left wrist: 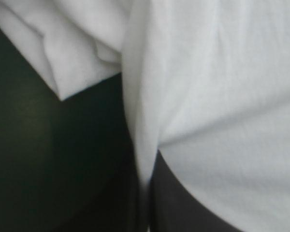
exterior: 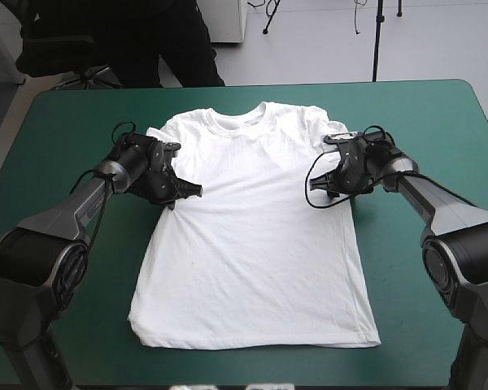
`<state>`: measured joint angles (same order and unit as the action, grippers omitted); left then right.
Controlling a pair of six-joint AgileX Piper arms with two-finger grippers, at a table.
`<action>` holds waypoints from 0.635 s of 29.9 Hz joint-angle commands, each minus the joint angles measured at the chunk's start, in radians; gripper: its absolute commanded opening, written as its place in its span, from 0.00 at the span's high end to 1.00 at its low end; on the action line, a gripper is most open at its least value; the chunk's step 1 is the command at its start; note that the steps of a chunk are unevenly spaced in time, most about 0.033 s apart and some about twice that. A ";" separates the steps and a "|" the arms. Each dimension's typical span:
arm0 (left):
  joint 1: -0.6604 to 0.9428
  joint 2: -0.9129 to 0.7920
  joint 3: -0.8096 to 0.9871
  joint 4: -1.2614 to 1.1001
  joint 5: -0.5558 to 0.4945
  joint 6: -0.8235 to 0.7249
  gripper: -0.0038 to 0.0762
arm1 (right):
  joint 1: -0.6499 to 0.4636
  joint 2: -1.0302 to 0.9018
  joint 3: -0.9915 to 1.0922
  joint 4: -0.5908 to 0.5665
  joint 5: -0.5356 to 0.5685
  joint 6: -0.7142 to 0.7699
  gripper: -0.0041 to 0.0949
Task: Fold the cloth
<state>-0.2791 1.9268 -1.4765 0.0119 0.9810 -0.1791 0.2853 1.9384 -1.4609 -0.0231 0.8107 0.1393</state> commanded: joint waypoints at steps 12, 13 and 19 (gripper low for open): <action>0.002 -0.051 -0.044 0.024 -0.007 -0.003 0.96 | -0.004 -0.057 -0.021 0.023 -0.016 -0.013 0.98; 0.002 -0.058 -0.054 0.027 0.001 -0.003 0.96 | -0.004 -0.080 -0.021 0.017 -0.012 -0.013 0.98; 0.002 -0.147 -0.123 0.029 0.008 -0.003 0.96 | -0.004 -0.212 -0.021 -0.029 0.007 -0.013 0.98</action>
<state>-0.2782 1.8863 -1.5363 0.0278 0.9965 -0.1779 0.2840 1.8451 -1.4556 -0.0222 0.8278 0.1358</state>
